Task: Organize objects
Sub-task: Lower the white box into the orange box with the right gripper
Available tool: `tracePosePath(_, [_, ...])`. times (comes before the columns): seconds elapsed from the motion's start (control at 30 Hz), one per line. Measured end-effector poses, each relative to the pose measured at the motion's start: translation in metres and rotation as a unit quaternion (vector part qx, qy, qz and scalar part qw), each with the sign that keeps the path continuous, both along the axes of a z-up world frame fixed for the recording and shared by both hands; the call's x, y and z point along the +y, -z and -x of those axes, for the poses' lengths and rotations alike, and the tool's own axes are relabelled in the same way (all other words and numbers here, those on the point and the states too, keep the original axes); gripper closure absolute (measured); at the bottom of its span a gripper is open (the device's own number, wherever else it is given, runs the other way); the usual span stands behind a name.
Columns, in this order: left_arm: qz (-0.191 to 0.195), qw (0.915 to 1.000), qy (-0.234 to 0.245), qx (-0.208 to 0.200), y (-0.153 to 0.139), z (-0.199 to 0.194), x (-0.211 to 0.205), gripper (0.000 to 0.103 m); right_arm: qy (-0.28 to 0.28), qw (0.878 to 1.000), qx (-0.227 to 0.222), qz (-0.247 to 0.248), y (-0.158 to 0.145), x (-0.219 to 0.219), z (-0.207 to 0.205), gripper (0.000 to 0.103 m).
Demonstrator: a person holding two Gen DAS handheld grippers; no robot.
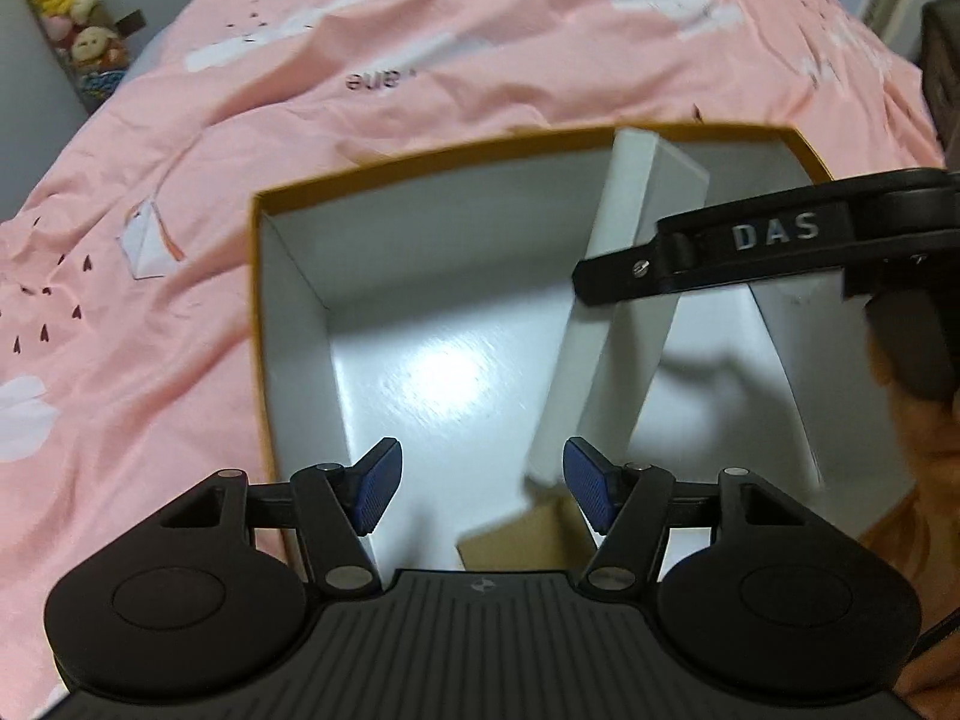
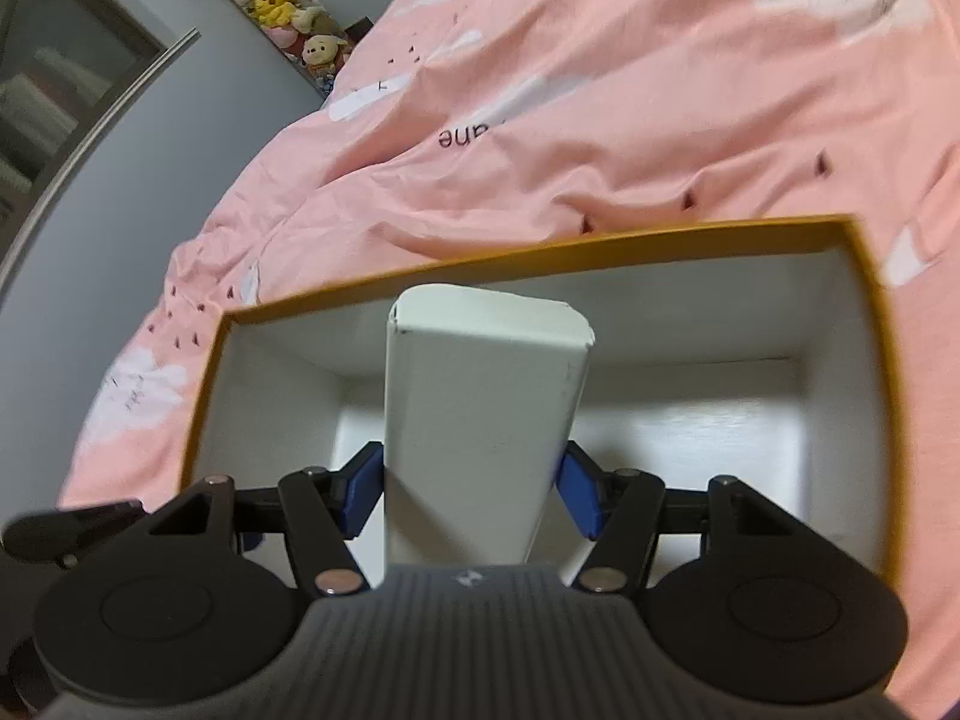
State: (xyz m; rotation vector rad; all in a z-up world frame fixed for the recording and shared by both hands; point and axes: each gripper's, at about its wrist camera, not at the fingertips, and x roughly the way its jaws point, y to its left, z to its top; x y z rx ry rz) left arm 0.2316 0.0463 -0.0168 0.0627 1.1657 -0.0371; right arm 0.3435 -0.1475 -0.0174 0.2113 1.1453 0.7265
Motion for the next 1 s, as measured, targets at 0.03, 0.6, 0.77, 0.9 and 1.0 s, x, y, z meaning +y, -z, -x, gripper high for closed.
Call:
tracePosePath(0.03, [0.003,1.0,-0.006,-0.001,0.0,0.0,0.003,0.033,0.001,1.0,0.011,-0.004,0.002,0.005,-0.003,0.039])
tracePosePath(0.6, [-0.003,0.9997,-0.005,-0.024,0.006,-0.01,0.02,0.053,-0.039,0.997,0.062,-0.011,0.03,0.054,-0.013,0.038])
tracePosePath(0.77, [0.004,0.999,-0.007,-0.044,-0.003,-0.001,0.025,0.053,-0.054,0.997,0.057,-0.009,0.029,0.051,-0.005,0.039])
tracePosePath(0.9, [0.008,0.9983,-0.013,-0.057,-0.011,0.004,0.029,0.053,-0.071,0.997,0.029,0.002,0.018,0.051,0.005,0.039])
tracePosePath(1.0, [0.009,0.9975,-0.019,-0.067,-0.018,0.007,0.033,0.053,-0.083,0.996,0.035,0.006,0.016,0.058,0.004,0.039])
